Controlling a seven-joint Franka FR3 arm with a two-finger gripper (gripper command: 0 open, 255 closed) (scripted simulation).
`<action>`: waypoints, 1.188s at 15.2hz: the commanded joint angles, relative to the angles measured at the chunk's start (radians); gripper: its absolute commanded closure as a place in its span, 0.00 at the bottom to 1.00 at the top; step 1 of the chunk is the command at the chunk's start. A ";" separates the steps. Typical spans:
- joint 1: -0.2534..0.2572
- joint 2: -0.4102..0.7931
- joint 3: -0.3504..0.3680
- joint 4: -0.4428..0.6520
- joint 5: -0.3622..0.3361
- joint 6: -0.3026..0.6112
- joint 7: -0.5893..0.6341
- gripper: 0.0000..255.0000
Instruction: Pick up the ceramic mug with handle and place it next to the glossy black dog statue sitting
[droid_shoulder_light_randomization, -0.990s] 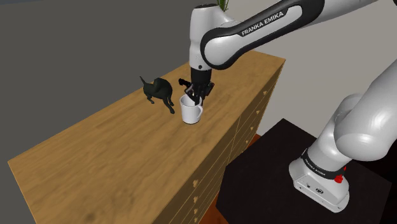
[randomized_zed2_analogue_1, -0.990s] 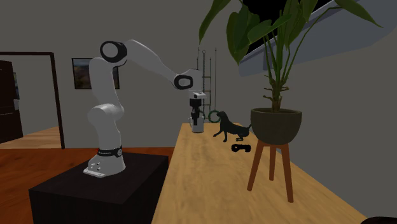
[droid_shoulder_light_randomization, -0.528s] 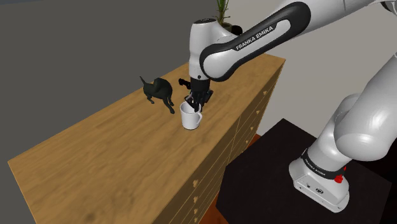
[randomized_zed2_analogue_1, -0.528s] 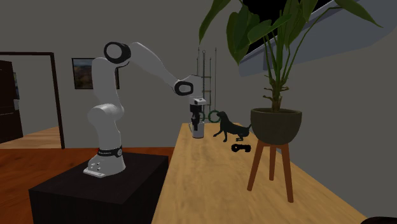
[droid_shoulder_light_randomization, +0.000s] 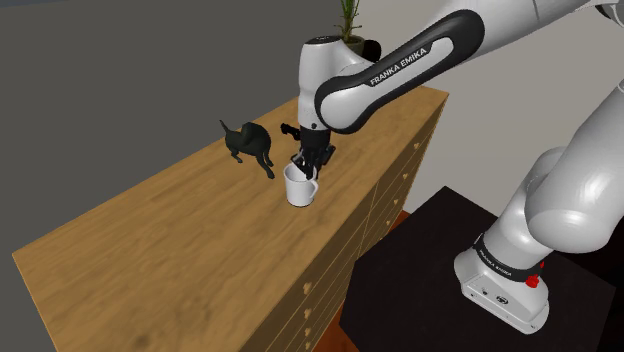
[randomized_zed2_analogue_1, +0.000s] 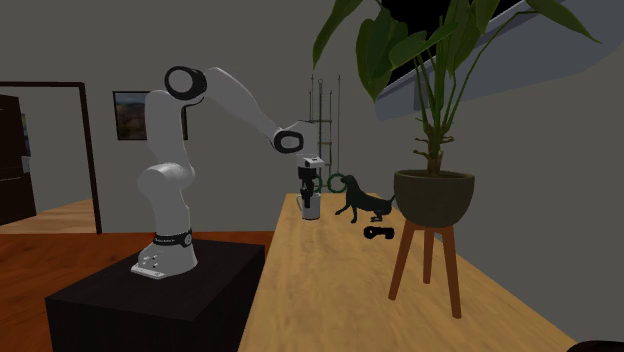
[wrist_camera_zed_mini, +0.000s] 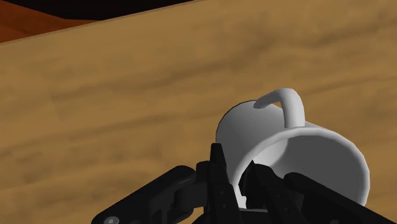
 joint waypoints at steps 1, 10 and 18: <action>0.000 0.000 0.000 0.000 0.000 0.000 0.000 0.00; -0.004 -0.072 -0.007 0.058 0.012 -0.129 -0.011 0.00; -0.004 -0.072 -0.007 0.058 0.012 -0.129 -0.011 0.00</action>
